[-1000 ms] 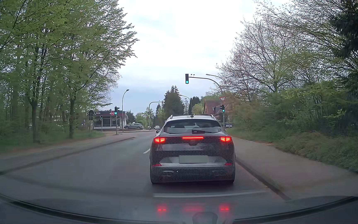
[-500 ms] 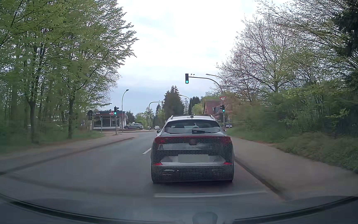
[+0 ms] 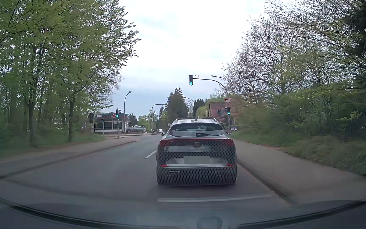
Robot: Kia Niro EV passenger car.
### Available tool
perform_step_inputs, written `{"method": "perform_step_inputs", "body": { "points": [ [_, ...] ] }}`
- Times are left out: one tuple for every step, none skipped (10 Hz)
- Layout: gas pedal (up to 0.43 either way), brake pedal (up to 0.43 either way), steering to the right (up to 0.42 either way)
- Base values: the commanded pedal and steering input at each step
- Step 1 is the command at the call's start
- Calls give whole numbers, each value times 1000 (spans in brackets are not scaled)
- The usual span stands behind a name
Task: Follow the waypoints while adhering to traffic rules and regulations
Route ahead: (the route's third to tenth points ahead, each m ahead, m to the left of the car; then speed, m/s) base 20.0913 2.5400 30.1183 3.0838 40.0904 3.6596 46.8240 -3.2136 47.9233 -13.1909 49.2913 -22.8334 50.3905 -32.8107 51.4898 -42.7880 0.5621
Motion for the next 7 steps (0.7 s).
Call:
{"method": "perform_step_inputs", "body": {
  "points": [
    [150,0,4],
    [189,0,3],
    [209,0,3],
    [220,0,2],
    [228,0,2],
    [240,0,2],
    [260,0,3]
  ]
}}
